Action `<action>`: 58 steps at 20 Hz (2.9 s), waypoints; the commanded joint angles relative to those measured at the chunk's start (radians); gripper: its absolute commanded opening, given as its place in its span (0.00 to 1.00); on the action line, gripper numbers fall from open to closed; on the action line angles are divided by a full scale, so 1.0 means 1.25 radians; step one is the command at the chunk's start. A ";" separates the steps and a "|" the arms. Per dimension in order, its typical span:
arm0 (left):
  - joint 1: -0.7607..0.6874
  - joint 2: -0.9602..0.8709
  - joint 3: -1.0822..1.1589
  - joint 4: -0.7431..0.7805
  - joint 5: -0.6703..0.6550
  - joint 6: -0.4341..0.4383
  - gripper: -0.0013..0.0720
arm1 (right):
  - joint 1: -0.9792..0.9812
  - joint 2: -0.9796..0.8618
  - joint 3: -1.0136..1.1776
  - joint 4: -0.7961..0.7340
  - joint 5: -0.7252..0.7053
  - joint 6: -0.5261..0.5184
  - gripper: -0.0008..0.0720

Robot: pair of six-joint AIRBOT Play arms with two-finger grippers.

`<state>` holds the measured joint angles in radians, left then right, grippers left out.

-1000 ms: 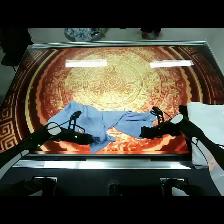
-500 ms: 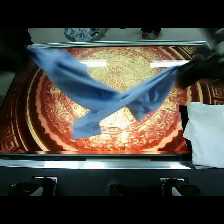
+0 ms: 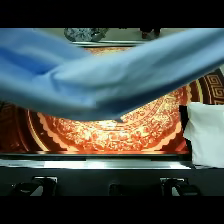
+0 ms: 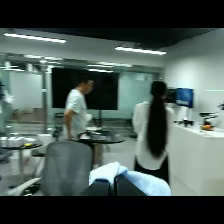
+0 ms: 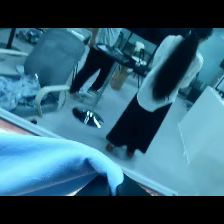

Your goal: Fold the shirts.

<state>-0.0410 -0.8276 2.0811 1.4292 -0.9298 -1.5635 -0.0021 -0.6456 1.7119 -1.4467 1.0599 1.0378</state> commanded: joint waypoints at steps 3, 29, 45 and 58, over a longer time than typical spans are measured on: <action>0.004 -0.003 -0.099 0.186 -0.094 -0.015 0.06 | 0.000 -0.065 0.001 -0.044 0.403 0.008 0.07; 0.176 -0.462 -0.792 -0.187 -0.421 0.081 0.82 | 0.001 -0.540 -0.622 0.056 -0.013 0.126 0.08; 0.059 -0.309 -1.156 -0.369 -0.063 0.033 0.06 | 0.001 -0.519 -0.620 0.056 0.074 0.120 0.08; 0.253 -0.080 0.082 -0.205 -0.142 -0.046 0.06 | 0.001 -0.036 0.005 -0.235 -0.099 0.118 0.07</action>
<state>0.2466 -0.9508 1.8561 1.0763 -1.1122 -1.5368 -0.0006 -0.7982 1.5524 -1.6917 0.9878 1.1847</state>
